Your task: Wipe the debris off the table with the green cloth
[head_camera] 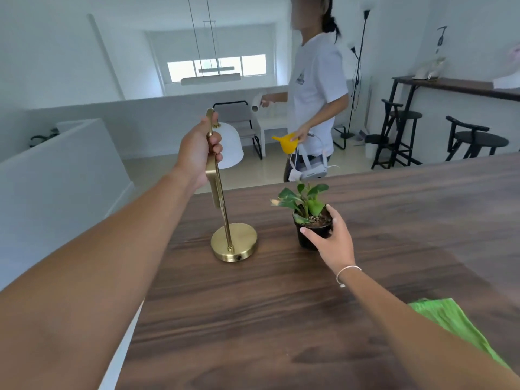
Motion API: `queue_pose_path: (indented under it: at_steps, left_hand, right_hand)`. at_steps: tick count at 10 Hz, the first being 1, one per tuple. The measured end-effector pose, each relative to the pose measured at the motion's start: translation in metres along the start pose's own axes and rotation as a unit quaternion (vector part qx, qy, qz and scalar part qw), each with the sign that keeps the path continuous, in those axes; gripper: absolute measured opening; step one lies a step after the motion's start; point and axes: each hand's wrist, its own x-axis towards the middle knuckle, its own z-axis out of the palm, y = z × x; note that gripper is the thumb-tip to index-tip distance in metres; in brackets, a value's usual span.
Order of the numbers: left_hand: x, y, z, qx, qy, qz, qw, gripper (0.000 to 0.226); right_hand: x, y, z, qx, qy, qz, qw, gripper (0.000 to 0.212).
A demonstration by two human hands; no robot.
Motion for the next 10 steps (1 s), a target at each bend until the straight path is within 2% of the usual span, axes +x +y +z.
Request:
queue_pose_path:
  at_steps: [1,2,6,8,10]
  left_hand:
    - [-0.050,0.000,-0.006,-0.020,-0.012,0.001,1.000,0.021]
    - [-0.052,-0.001,-0.004,-0.010,0.018,0.003,1.000,0.021]
    - [-0.087,0.006,-0.007,0.017,0.022,0.017,0.999,0.025]
    - [-0.109,0.001,-0.009,0.106,0.056,0.008,0.993,0.020]
    - [-0.137,-0.029,-0.044,0.139,0.059,-0.033,0.988,0.044]
  right_hand:
    - [-0.051,0.010,-0.017,-0.006,-0.005,0.012,1.000,0.084]
    - [-0.054,0.004,-0.017,0.001,-0.005,0.023,1.000,0.085]
    - [-0.064,0.015,-0.030,0.036,-0.066,0.039,0.996,0.103]
    - [-0.084,0.007,-0.048,-0.001,-0.055,0.036,0.998,0.099]
    - [-0.135,-0.003,-0.063,-0.041,-0.052,0.025,0.997,0.094]
